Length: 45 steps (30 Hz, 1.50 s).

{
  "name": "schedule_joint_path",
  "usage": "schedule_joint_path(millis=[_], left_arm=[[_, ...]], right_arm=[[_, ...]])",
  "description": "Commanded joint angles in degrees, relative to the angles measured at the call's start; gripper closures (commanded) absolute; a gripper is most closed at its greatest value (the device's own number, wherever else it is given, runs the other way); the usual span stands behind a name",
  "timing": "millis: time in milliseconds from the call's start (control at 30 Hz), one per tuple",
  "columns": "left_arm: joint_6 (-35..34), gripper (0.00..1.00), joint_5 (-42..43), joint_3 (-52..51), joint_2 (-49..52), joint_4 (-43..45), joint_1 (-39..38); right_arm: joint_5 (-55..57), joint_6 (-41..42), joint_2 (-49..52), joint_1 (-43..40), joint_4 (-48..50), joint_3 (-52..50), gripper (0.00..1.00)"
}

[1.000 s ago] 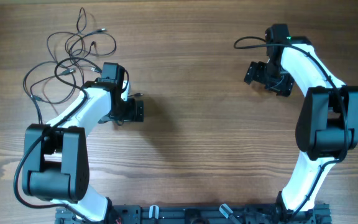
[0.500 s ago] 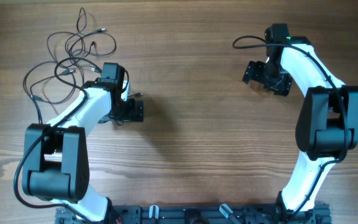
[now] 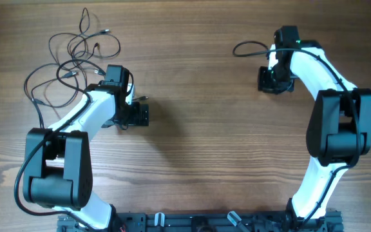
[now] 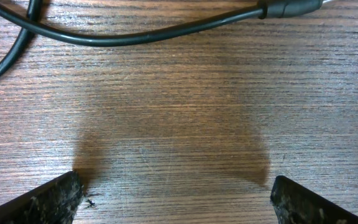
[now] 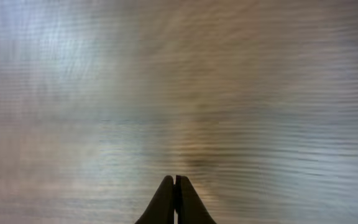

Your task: Untangle cables

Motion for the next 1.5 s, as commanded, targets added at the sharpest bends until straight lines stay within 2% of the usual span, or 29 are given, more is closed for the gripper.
schedule_joint_path(millis=[0, 67, 233, 267, 300, 367, 467, 600, 733, 767, 800, 833, 867, 900, 1233, 1467], left_arm=[[0.5, 0.0, -0.3, -0.3, 1.4, 0.0, 0.1], [0.5, 0.0, -0.3, -0.3, 1.4, 0.0, 0.1], [0.5, 0.0, -0.3, -0.3, 1.4, 0.0, 0.1], [0.5, 0.0, -0.3, -0.3, 1.4, 0.0, 0.1], [0.5, 0.0, -0.3, -0.3, 1.4, 0.0, 0.1], [0.5, 0.0, -0.3, -0.3, 1.4, 0.0, 0.1], [0.5, 0.0, -0.3, -0.3, 1.4, 0.0, 0.1], [0.5, 0.0, -0.3, -0.3, 1.4, 0.0, 0.1], [0.5, 0.0, -0.3, -0.3, 1.4, 0.0, 0.1], [0.5, 0.0, -0.3, -0.3, 1.4, 0.0, 0.1], [0.5, 0.0, -0.3, -0.3, 1.4, 0.0, 0.1], [0.5, 0.0, -0.3, -0.3, 1.4, 0.0, 0.1], [0.5, 0.0, -0.3, -0.3, 1.4, 0.0, 0.0], [0.5, 0.0, -0.3, -0.3, 1.4, 0.0, 0.1], [0.5, 0.0, -0.3, -0.3, 1.4, 0.0, 0.1], [0.5, 0.0, -0.3, -0.3, 1.4, 0.0, 0.1]], right_arm=[[-1.0, -4.3, 1.2, 1.6, 7.0, -7.2, 0.86], [-0.9, -4.4, 1.2, 1.7, 8.6, -8.6, 0.79], [-0.9, -4.3, 1.2, 1.7, 8.6, -8.6, 0.75], [-0.8, -4.3, 1.1, 1.7, 8.0, -8.4, 0.82], [0.3, -4.2, 0.9, 1.7, 5.9, -7.4, 0.95], [3.1, -1.3, 0.2, 1.7, 0.2, -3.9, 0.96], [3.7, -1.4, -0.6, 1.8, -5.3, 0.0, 0.95], [3.7, -1.5, -0.6, 1.8, -4.9, -0.4, 0.89], [3.8, -1.5, -0.6, 1.8, -4.6, -0.4, 0.75], [3.7, -1.5, -0.6, 1.8, -4.6, -0.4, 0.64], [3.7, -1.5, -0.6, 1.8, -4.6, -0.4, 0.63], [3.7, -1.5, -0.6, 1.8, -4.6, -0.4, 0.55], [3.7, -1.5, -0.6, 1.8, -4.6, -0.4, 0.2], [3.7, -1.5, -0.6, 1.8, -4.6, -0.4, 0.0], [3.7, -1.5, -0.6, 1.8, -2.3, -0.4, 0.0], [3.7, -1.4, -0.6, 1.8, 17.9, -0.4, 0.0]])
